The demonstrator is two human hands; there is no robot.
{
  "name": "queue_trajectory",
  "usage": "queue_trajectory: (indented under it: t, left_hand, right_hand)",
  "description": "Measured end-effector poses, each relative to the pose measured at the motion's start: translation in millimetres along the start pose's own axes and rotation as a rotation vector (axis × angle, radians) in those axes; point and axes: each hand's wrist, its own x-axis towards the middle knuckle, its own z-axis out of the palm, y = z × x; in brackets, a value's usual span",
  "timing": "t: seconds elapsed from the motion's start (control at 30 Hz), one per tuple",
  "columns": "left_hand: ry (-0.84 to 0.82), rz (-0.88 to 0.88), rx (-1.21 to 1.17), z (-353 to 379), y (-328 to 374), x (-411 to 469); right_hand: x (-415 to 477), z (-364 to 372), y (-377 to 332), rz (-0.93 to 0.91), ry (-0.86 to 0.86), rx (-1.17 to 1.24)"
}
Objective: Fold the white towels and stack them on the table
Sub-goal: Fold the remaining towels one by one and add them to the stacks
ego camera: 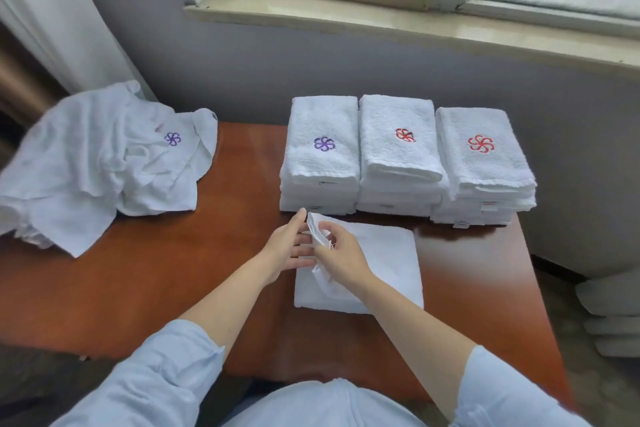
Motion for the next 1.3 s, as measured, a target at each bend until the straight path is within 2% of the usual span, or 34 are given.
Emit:
queue_trajectory:
  t: [0.17, 0.27, 0.4, 0.47, 0.57, 0.63, 0.7, 0.8, 0.87, 0.9, 0.93, 1.0, 1.13, 1.3]
  left_hand:
    - [0.004, -0.025, 0.183, -19, -3, 13]
    - [0.028, 0.023, 0.385, -25, -9, 27]
    - [0.027, 0.034, 0.510, -31, -13, 41]
    - [0.024, 0.048, 0.556, -33, -13, 44]
    - [0.020, 0.110, 0.640, -35, -15, 49]
    - [0.051, 0.159, 0.775, -34, -16, 49]
    - [0.113, 0.250, 0.954, -30, -19, 47]
    - [0.155, 0.656, 1.205, -28, -24, 42]
    - [-0.046, 0.857, 1.335, -30, -23, 42]
    - [-0.183, 0.883, 1.412, -32, -24, 43]
    - [-0.294, 0.867, 1.502, -33, -25, 46]
    - [-0.401, 0.768, 1.661, -34, -29, 51]
    - [-0.469, 0.596, 1.757, -30, -30, 59]
    - [-0.491, 0.486, 1.835, -21, -30, 60]
  right_hand:
    - [0, 22, 10, 0.032, -0.030, -0.172]
    - [-2, 31, 13, 0.048, -0.050, -0.174]
    - [-2, 36, 17, 0.104, -0.025, -0.140]
    - [-6, 36, 20, 0.051, 0.077, -0.288]
    - [-10, 32, 26, -0.054, 0.259, -0.642]
    - [-13, 28, 33, 0.002, 0.248, -0.759]
    - [-16, 22, 43, 0.069, 0.189, -0.866]
    - [-20, 16, 55, 0.103, 0.177, -0.977]
    - [-21, 13, 58, 0.096, 0.165, -0.997]
    - [-20, 12, 60, 0.088, 0.161, -0.989]
    - [-19, 10, 61, 0.080, 0.158, -0.973]
    - [-19, 3, 63, 0.062, 0.153, -0.944]
    - [-24, -16, 75, 0.063, 0.128, -0.975]
    - [-30, -24, 89, 0.110, 0.070, -1.007]
